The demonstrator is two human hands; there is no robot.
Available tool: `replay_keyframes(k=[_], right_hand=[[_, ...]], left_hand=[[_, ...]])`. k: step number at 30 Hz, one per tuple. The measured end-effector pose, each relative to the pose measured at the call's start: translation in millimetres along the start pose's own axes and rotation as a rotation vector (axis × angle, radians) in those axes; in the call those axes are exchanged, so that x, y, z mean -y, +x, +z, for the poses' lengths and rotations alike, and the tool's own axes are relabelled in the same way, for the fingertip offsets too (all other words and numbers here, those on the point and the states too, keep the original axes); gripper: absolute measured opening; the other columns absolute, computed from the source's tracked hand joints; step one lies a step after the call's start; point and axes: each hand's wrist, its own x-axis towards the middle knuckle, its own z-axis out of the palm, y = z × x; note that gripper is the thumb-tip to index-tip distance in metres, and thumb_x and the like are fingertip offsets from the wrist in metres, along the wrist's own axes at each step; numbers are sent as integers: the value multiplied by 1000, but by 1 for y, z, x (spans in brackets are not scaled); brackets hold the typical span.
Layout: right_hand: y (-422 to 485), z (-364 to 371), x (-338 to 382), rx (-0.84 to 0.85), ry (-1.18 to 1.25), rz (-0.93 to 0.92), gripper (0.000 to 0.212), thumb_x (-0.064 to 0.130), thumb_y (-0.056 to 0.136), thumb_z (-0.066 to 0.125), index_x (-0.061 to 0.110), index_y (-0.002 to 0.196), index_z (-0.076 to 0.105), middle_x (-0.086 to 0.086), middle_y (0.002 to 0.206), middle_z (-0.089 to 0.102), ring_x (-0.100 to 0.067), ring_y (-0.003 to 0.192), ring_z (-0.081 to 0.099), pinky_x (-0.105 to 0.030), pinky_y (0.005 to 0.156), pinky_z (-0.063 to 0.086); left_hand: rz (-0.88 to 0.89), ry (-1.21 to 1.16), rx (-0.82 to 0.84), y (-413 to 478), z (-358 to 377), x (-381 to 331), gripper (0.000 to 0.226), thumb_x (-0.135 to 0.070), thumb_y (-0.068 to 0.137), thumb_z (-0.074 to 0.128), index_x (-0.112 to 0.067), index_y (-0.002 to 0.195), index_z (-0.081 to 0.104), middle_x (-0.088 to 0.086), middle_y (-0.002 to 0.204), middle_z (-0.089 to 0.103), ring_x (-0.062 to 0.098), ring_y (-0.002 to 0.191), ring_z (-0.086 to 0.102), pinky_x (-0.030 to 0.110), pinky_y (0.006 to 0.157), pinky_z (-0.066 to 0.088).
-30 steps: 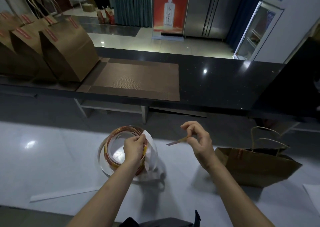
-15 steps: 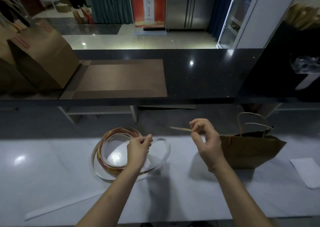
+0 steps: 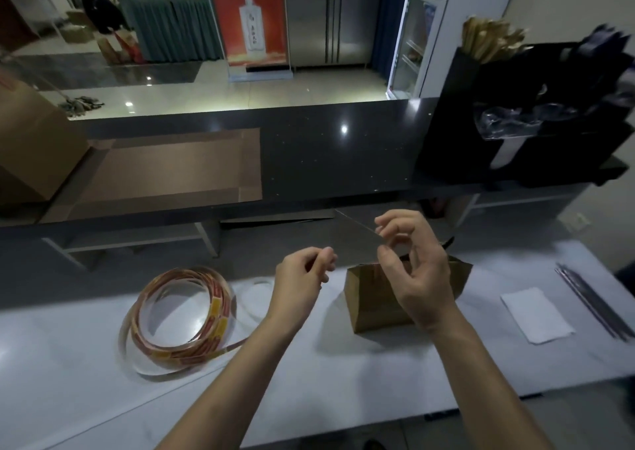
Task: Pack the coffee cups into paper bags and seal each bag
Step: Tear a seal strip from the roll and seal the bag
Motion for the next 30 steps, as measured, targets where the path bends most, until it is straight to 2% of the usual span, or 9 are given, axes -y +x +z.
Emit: replay_keyframes(k=[7, 9, 12, 16, 18, 21, 25, 28, 30], right_hand=[[-1, -87, -20, -72, 16, 41, 16, -1, 89, 62, 7, 103, 61, -5, 115, 63, -25, 109, 62, -38, 85, 55], [-3, -108, -32, -63, -5, 78, 17, 4, 90, 63, 8, 106, 61, -1, 116, 63, -22, 111, 62, -36, 86, 55], [-7, -132, -56, -29, -40, 136, 24, 10, 90, 66, 15, 113, 60, 9, 118, 63, -20, 112, 62, -36, 88, 54], [-11, -153, -86, 81, -88, 216, 38, 17, 88, 70, 36, 118, 56, 22, 121, 60, -10, 118, 59, -27, 94, 50], [-13, -160, -100, 159, -121, 254, 44, 13, 89, 74, 37, 120, 55, 24, 124, 58, -4, 122, 56, -22, 100, 47], [-13, -167, -118, 281, -137, 308, 50, 14, 89, 76, 38, 126, 52, 27, 132, 54, 3, 130, 49, -13, 106, 38], [-13, -167, -137, 407, -151, 361, 57, 23, 88, 77, 46, 130, 46, 31, 141, 47, 8, 137, 41, -16, 111, 30], [-12, -165, -149, 451, -155, 383, 58, 24, 88, 76, 48, 130, 43, 28, 142, 47, 1, 139, 43, -25, 115, 34], [-13, -164, -155, 446, -178, 375, 56, 22, 90, 75, 46, 129, 43, 25, 136, 51, 2, 133, 47, -28, 115, 38]], left_hand=[[127, 109, 111, -14, 78, -35, 10, -33, 99, 69, -30, 104, 77, -17, 91, 74, -3, 87, 67, 12, 74, 47], [138, 178, 105, -17, 97, -38, 18, -33, 98, 71, -29, 115, 76, -17, 99, 74, -3, 91, 66, 13, 76, 49], [164, 269, 81, -15, 122, -41, 35, -34, 96, 73, -29, 131, 69, -15, 114, 72, 1, 97, 65, 25, 86, 57], [155, 358, 38, -11, 148, -43, 52, -36, 95, 74, -31, 144, 59, -8, 109, 70, 4, 79, 61, 28, 79, 55], [145, 404, 30, -6, 159, -40, 56, -38, 94, 74, -32, 147, 55, -7, 120, 71, 9, 91, 66, 37, 88, 59], [142, 485, 47, 1, 172, -39, 59, -40, 94, 74, -34, 149, 54, -10, 141, 64, 14, 126, 61, 44, 103, 55], [126, 479, 24, 8, 184, -38, 54, -37, 94, 74, -31, 145, 57, -9, 140, 64, 15, 128, 59, 44, 104, 55], [134, 484, 18, 12, 191, -38, 48, -35, 95, 73, -30, 141, 60, -9, 137, 64, 14, 126, 60, 44, 104, 55], [131, 478, 21, 14, 193, -38, 44, -34, 96, 72, -29, 138, 63, -9, 135, 66, 13, 124, 61, 42, 103, 56]])
